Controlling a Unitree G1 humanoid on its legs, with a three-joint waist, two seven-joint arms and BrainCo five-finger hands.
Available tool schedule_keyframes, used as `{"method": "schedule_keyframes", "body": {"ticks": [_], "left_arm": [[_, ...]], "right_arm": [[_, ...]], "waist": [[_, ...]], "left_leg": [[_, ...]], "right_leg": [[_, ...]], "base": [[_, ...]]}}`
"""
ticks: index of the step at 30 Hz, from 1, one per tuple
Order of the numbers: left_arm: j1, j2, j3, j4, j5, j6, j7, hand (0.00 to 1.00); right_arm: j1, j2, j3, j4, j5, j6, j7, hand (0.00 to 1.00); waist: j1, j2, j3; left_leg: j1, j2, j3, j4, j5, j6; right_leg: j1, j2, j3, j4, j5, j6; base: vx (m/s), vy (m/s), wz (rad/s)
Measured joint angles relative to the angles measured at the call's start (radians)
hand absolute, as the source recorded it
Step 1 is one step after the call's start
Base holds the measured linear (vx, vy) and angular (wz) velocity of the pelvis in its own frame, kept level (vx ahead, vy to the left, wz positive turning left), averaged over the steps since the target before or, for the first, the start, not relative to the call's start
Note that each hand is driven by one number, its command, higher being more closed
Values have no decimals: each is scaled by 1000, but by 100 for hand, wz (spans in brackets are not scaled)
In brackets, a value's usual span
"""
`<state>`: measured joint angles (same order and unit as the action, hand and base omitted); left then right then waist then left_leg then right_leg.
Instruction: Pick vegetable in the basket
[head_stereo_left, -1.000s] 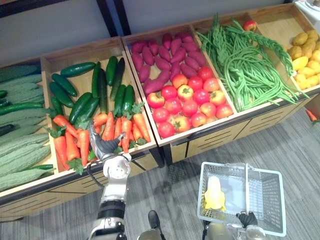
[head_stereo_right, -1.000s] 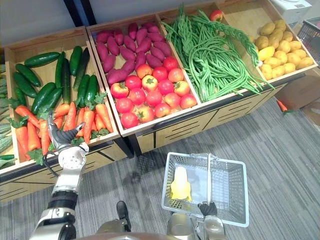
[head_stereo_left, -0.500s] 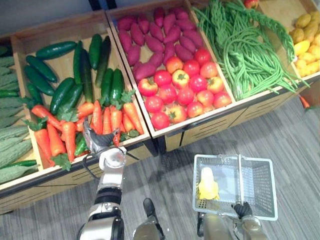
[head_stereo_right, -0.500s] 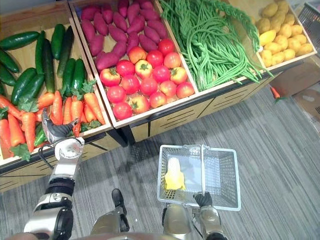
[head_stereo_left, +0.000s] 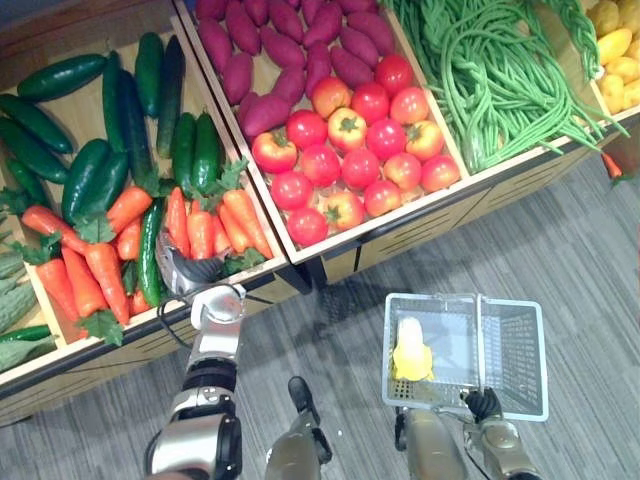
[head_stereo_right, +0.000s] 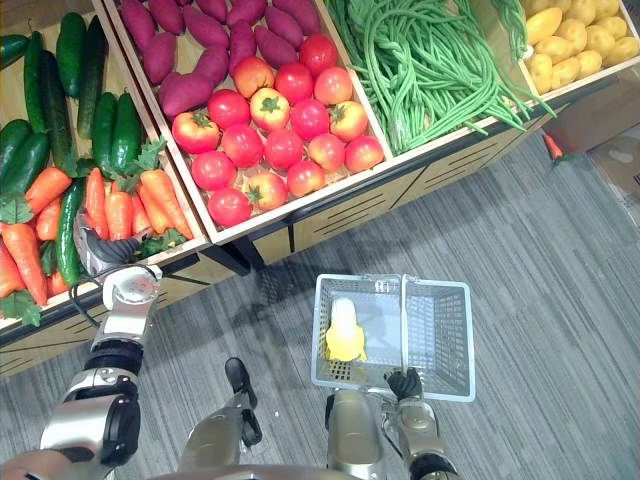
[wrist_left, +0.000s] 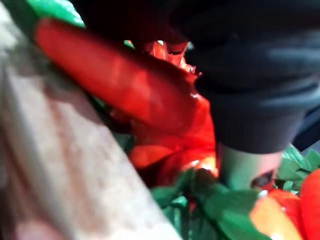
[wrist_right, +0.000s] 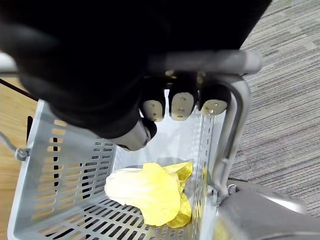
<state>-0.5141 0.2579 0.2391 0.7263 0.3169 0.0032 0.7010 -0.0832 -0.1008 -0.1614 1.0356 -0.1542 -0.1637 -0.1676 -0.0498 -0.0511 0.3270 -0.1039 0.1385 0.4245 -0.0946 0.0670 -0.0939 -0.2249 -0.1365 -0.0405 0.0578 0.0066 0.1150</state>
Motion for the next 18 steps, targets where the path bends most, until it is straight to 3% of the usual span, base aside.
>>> {"method": "schedule_keyframes", "body": {"ticks": [8, 14, 18], "left_arm": [[-51, 69, 22, 120, 7, 8, -11, 100], [-73, 70, 48, 153, 1, 8, -13, 100], [-73, 61, 55, 183, -16, 9, -51, 100]], "right_arm": [[-4, 0, 15, -3, 2, -6, -2, 100], [-4, 0, 22, 1, 2, -11, -2, 100], [-3, 0, 23, 5, 0, -9, 0, 100]], "waist": [[-1, -3, 5], [-1, -4, 5], [-5, -8, 7]], "left_leg": [[-2, -2, 25, 0, -1, 0], [6, -1, 30, 0, -1, -1], [37, -1, 28, 0, -5, -4]], "right_leg": [[-17, 0, 26, 0, 5, 4], [-11, 1, 32, 0, 5, 5], [20, -1, 30, 2, 6, 5]], "base": [[9, 2, -8], [42, -1, -2], [10, 1, 0]]}}
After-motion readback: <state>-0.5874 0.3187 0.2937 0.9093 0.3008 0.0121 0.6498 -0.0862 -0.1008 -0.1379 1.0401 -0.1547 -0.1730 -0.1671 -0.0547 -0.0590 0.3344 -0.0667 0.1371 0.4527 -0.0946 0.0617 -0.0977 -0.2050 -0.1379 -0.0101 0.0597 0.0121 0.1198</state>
